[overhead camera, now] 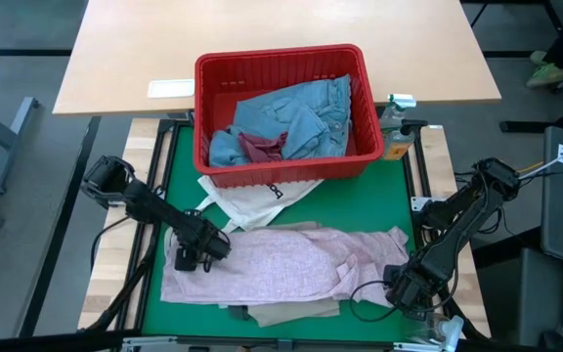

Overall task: Fold laundry
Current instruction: Fold the pink shirt

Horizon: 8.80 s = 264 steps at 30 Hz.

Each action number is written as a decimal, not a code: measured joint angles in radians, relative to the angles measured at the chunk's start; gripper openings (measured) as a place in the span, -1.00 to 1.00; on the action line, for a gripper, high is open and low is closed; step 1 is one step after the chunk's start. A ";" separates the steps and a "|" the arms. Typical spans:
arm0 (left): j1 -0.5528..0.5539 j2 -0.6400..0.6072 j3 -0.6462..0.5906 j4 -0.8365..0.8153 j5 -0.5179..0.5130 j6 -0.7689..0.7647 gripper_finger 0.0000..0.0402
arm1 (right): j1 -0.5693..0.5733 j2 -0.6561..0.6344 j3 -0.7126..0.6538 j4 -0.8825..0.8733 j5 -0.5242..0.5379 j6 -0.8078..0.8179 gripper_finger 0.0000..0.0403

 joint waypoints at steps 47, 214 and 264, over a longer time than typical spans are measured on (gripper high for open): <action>0.060 0.006 0.540 -0.260 0.228 0.142 -1.00 | 0.000 0.000 0.244 -0.005 0.535 -0.084 -0.35; -0.115 0.071 0.271 0.717 -0.258 0.169 -0.05 | -0.302 0.382 0.250 0.566 0.551 -0.647 -0.35; 0.276 -0.415 0.319 0.261 -0.068 -0.033 -0.05 | -0.301 0.382 0.481 0.308 0.625 -0.759 -0.35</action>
